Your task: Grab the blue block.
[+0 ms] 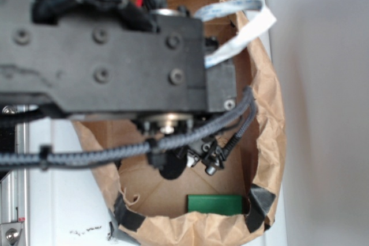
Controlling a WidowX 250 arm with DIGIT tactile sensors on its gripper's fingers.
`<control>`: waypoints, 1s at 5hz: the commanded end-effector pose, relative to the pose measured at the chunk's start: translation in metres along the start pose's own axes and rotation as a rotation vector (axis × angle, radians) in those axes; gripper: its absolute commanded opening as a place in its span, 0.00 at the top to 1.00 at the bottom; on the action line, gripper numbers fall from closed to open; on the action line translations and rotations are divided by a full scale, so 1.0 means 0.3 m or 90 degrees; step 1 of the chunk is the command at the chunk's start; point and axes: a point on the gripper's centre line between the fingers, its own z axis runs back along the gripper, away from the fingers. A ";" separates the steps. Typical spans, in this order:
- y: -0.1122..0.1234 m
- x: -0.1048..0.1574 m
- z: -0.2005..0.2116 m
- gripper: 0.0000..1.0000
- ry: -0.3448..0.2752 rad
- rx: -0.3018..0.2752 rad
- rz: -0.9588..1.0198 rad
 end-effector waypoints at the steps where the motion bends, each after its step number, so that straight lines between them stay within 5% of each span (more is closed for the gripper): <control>1: 0.044 0.132 -0.032 0.00 -0.057 0.006 0.174; 5: 0.170 0.256 -0.154 0.00 -0.110 0.047 0.170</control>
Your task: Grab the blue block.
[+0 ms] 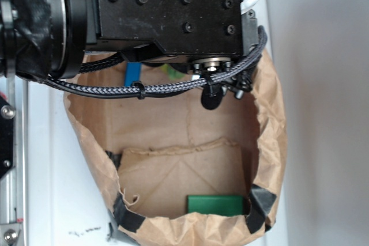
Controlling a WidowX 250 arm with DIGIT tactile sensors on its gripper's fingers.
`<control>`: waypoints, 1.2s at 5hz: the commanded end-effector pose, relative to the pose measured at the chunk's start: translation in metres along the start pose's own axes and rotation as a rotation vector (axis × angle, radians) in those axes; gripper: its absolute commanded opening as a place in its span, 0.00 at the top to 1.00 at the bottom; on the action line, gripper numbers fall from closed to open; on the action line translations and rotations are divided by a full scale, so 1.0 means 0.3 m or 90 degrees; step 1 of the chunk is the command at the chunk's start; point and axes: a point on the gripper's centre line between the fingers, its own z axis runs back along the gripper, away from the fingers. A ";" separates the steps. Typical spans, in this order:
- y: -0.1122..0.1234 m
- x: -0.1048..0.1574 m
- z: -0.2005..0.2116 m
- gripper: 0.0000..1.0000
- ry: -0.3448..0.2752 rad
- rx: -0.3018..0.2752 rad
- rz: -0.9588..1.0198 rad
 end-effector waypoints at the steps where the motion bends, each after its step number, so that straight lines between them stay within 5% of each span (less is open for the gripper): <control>1: 0.084 0.081 -0.001 0.00 -0.019 -0.014 -0.051; 6: 0.116 0.102 0.015 0.00 -0.049 0.016 -0.155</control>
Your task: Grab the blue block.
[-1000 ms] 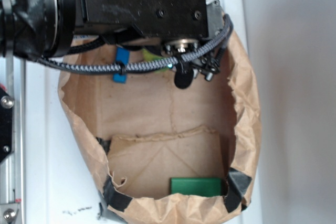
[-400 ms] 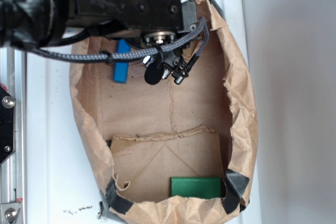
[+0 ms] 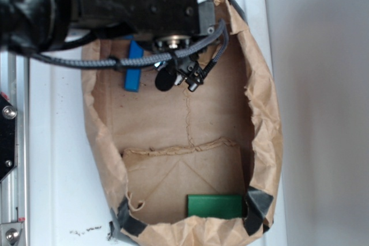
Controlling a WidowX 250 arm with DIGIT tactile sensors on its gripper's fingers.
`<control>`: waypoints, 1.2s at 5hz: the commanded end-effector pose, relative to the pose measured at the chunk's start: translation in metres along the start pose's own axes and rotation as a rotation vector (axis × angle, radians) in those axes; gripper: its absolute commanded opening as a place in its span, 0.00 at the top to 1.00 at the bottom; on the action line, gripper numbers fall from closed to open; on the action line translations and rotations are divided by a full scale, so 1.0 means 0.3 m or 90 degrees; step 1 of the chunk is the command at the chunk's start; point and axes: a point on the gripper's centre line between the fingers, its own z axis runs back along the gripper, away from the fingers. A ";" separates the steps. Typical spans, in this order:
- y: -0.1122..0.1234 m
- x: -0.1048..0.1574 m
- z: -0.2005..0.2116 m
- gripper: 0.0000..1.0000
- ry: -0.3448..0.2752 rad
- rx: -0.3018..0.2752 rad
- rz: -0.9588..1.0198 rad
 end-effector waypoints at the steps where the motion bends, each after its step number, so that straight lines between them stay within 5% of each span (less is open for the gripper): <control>1: 0.069 0.039 0.022 0.00 -0.018 -0.023 0.028; 5: 0.105 -0.039 -0.037 0.00 0.049 -0.007 -0.011; 6: 0.061 -0.013 -0.037 0.00 0.083 0.004 0.045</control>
